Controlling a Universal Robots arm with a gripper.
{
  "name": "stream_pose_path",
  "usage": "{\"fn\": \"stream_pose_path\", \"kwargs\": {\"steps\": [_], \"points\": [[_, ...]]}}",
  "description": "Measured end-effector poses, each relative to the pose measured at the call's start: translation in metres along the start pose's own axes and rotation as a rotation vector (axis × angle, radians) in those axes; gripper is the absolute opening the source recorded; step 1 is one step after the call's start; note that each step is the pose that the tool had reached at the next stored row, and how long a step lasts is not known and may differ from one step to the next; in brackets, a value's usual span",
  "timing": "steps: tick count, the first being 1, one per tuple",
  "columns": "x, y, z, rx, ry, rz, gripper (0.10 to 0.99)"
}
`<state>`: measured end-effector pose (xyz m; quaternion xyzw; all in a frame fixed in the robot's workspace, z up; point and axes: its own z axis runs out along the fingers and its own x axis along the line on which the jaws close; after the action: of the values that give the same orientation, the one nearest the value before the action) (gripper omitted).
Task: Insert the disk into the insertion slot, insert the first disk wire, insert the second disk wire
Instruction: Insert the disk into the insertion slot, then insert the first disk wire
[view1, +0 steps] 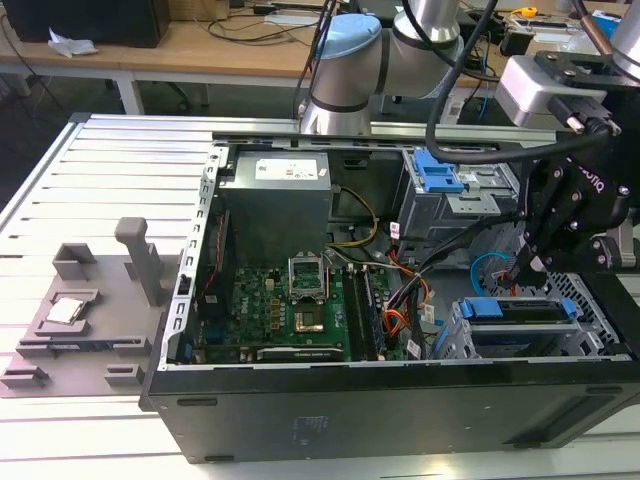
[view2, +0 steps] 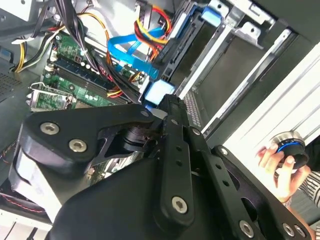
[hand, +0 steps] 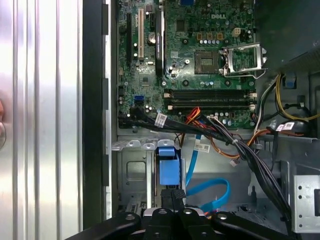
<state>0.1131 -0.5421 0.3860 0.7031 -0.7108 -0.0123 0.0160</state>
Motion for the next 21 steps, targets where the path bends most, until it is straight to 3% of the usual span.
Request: {"fn": "stream_pose_path", "kwargs": {"steps": [2,8,21], "points": [[-0.0013,-0.0075,-0.0002,-0.001,0.0001,0.000,0.106],[-0.0020,-0.0156,0.0033,-0.003,0.0003,0.000,0.106],[-0.0020,-0.0159,0.0034,-0.003,0.0002,0.000,0.106]]}}
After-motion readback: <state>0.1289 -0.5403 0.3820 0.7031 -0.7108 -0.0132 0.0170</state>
